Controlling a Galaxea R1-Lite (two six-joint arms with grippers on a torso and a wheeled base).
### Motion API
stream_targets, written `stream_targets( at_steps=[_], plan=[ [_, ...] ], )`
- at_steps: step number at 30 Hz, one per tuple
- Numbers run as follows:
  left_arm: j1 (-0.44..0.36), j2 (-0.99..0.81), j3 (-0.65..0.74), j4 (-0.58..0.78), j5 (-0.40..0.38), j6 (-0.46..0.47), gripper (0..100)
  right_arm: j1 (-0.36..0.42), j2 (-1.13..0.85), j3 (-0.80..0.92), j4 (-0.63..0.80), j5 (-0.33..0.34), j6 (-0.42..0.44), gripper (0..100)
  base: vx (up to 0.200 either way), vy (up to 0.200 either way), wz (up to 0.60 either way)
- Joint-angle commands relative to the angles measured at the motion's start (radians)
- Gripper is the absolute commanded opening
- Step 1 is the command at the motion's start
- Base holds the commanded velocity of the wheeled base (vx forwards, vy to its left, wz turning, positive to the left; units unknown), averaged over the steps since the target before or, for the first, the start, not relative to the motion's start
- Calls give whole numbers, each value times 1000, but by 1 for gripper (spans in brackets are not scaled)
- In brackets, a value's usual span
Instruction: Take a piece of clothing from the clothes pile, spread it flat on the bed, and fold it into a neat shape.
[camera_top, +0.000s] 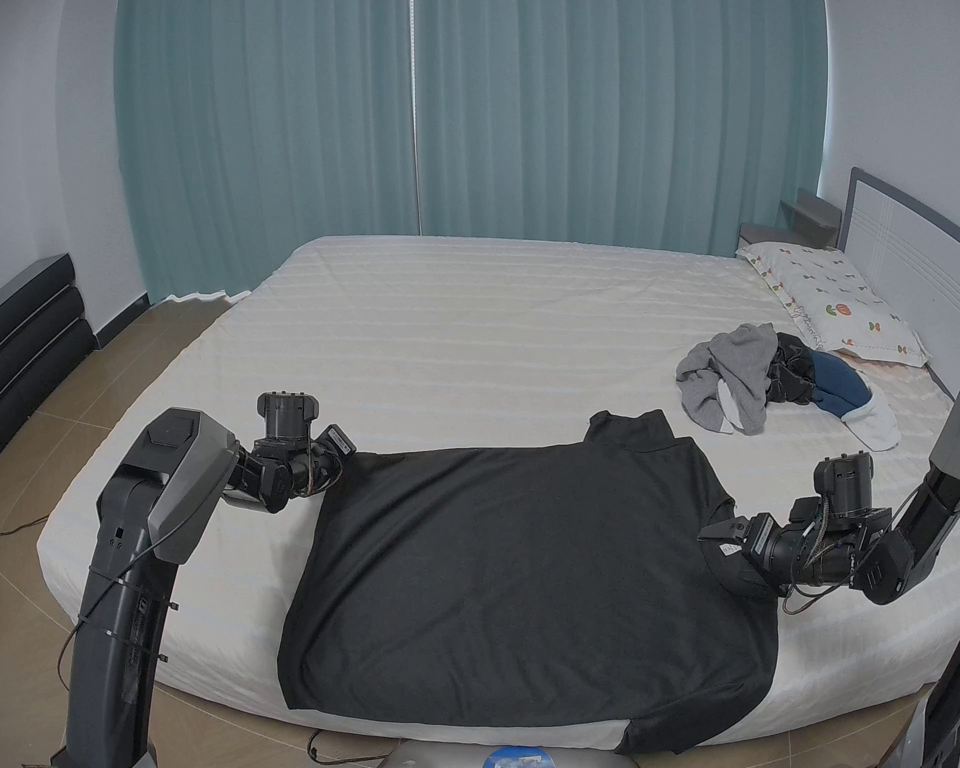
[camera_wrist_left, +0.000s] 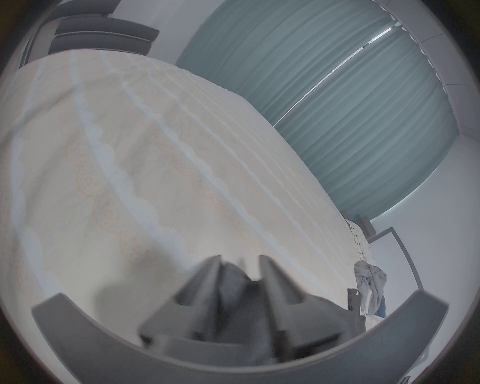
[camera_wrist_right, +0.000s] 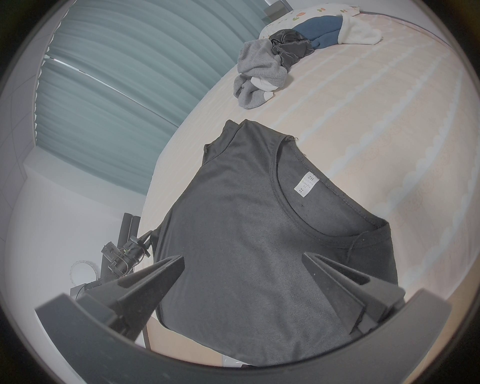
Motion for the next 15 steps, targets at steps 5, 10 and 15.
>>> stream_targets(
  at_steps=[5,10,15],
  plan=[
    [17,35,-96,0,46,3,0,-5,-4,-3,-2,1,1,100,0,0,0],
    [33,39,-167,44,58,27,0,-12,-1,-15,-2,-2,4,100,0,0,0],
    [39,42,-199,66,72,39,0,-23,8,-25,-30,-6,4,100,0,0,0]
  ],
)
